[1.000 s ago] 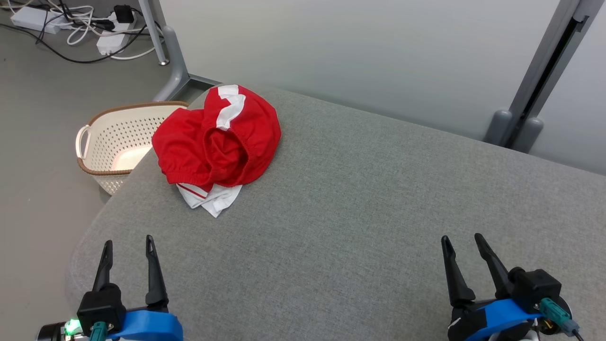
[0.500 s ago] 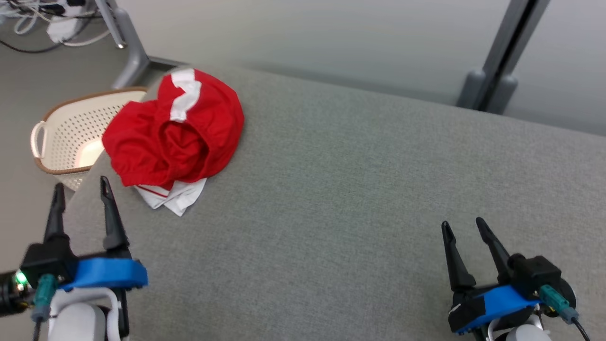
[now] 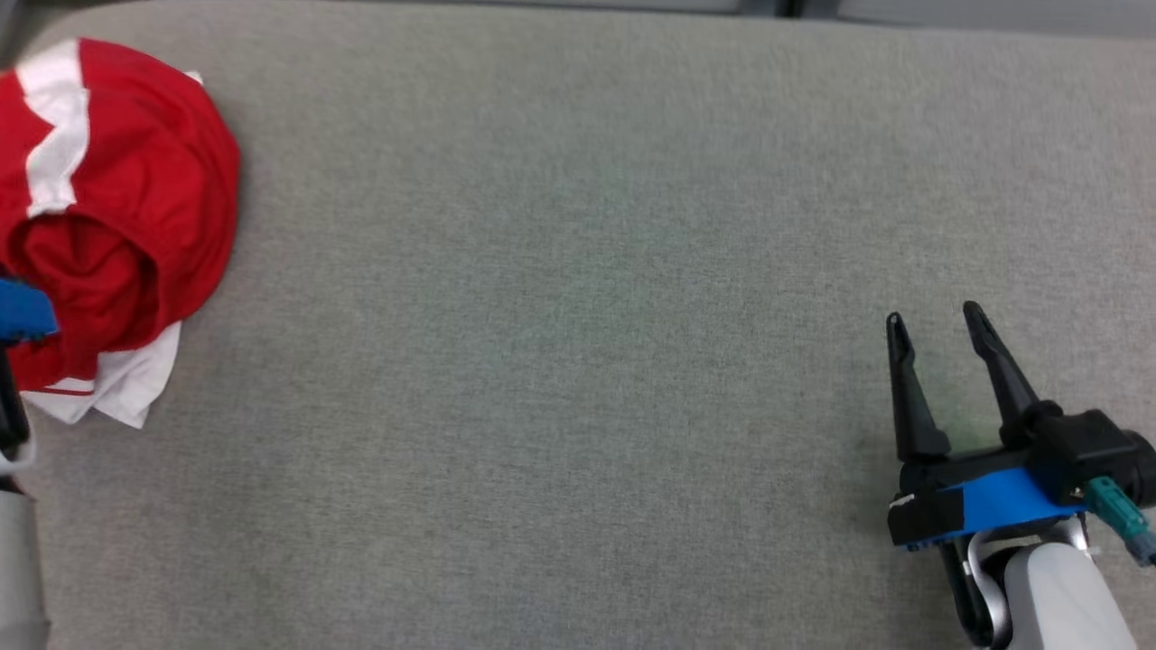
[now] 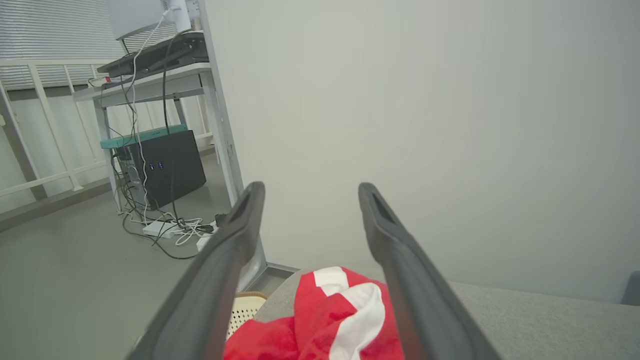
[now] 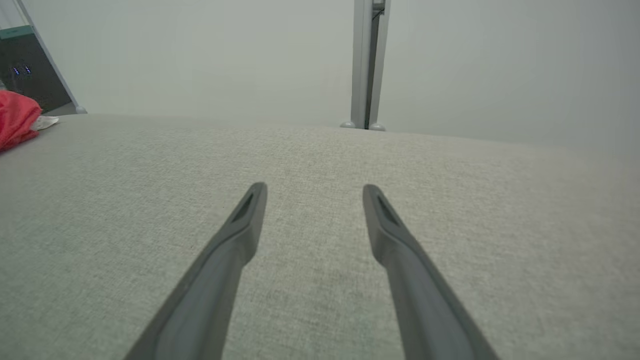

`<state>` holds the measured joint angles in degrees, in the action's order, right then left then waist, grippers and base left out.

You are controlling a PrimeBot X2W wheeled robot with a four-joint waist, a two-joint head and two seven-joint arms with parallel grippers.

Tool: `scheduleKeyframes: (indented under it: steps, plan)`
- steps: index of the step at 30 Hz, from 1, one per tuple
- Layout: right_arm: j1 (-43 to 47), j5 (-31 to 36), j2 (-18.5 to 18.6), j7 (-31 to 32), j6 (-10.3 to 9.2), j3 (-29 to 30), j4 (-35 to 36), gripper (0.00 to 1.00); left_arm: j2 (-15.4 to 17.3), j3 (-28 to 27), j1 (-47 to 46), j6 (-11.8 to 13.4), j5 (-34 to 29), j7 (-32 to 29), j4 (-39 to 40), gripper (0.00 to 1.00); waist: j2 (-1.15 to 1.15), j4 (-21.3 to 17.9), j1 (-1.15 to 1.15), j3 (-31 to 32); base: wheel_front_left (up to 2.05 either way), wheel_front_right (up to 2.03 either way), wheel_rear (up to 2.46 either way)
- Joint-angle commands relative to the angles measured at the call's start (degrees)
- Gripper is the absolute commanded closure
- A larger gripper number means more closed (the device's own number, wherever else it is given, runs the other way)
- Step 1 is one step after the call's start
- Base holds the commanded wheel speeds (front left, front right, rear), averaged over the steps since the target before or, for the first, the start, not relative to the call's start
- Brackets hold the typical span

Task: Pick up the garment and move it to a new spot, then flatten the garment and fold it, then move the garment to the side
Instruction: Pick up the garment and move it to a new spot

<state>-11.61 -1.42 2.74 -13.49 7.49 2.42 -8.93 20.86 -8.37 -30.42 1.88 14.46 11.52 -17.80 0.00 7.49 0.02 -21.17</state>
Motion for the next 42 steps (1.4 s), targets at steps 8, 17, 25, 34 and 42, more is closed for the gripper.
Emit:
scheduleKeyframes:
  steps: [8, 17, 25, 34, 42]
  plan:
    - [-1.17, 0.86, 0.25, 0.91, 0.01, 1.4, 4.61, 0.0, 3.91, 0.51, -8.19, -2.47, 1.59, -5.22, -8.4, 0.0, 0.0, -2.84, -0.02, -5.47, 0.0, 0.0, 0.0]
    - [-2.01, 0.24, 0.25, 0.78, 0.01, 1.39, 4.71, 0.0, 2.96, 3.23, -10.56, -3.88, 2.26, -11.54, -22.03, 0.0, 0.0, -3.04, -0.02, -6.68, 0.0, 0.0, 0.0]
    - [-2.13, -0.06, 0.25, 0.53, 0.01, 0.89, 3.55, 0.0, 1.91, 5.03, -9.11, -5.46, 2.97, -13.24, -29.93, 0.56, 0.0, -2.93, -0.02, -5.2, 0.0, 0.0, 0.0]
    - [-0.99, -1.27, 0.25, -0.01, 0.01, 0.5, 2.05, 0.0, 2.52, 6.53, -10.84, -6.78, 2.68, -8.54, -32.95, 1.0, 0.0, -4.36, -0.02, -1.77, 0.0, 0.0, 0.0]
    - [0.14, -3.22, 0.25, -0.89, 0.01, -0.11, -0.48, 0.0, 2.34, 8.54, -14.19, -7.53, 1.78, -2.43, -28.03, 1.0, 0.0, -5.78, -0.02, 2.37, 0.0, 0.0, 0.0]
